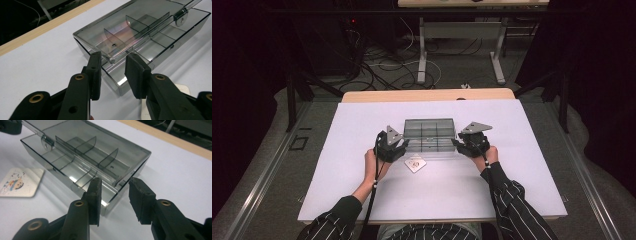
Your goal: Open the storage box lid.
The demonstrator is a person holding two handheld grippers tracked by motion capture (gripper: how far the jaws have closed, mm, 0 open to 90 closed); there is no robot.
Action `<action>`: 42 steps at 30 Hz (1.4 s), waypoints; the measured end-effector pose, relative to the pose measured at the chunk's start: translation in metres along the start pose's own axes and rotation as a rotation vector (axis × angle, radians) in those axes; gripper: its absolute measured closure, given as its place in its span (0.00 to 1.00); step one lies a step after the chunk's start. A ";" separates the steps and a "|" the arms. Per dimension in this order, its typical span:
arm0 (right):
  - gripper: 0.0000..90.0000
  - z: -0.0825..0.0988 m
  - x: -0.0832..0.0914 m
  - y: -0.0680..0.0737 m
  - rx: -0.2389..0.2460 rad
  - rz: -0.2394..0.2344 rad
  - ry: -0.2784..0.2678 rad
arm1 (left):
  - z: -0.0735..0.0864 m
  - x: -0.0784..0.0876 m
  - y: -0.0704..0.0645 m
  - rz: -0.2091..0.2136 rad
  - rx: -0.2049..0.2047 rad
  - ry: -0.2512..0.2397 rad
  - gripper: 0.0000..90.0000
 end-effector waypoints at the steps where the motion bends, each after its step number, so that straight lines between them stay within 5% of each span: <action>1: 0.69 -0.001 0.000 0.000 0.001 0.005 -0.005 | 0.000 0.000 0.000 0.001 0.001 -0.003 0.74; 19: 0.75 -0.005 0.005 0.002 0.004 0.019 -0.034 | -0.004 0.003 0.003 0.010 -0.005 -0.051 0.69; 30: 0.76 -0.010 0.008 0.002 0.003 0.020 -0.057 | -0.009 -0.002 0.007 -0.018 -0.075 -0.041 0.65; 42: 0.77 -0.019 0.008 -0.005 -0.011 0.023 -0.091 | -0.018 -0.001 0.016 -0.015 -0.040 -0.093 0.75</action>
Point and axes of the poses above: each handheld gripper's, and its own axes: x roughly backward along the jaws, z roughly out of its underside, y roughly to its left, the point moved 3 cm from there along -x, roughly forward along the jaws, and after that the axes turned 10 degrees about y, right-handed, at the moved point
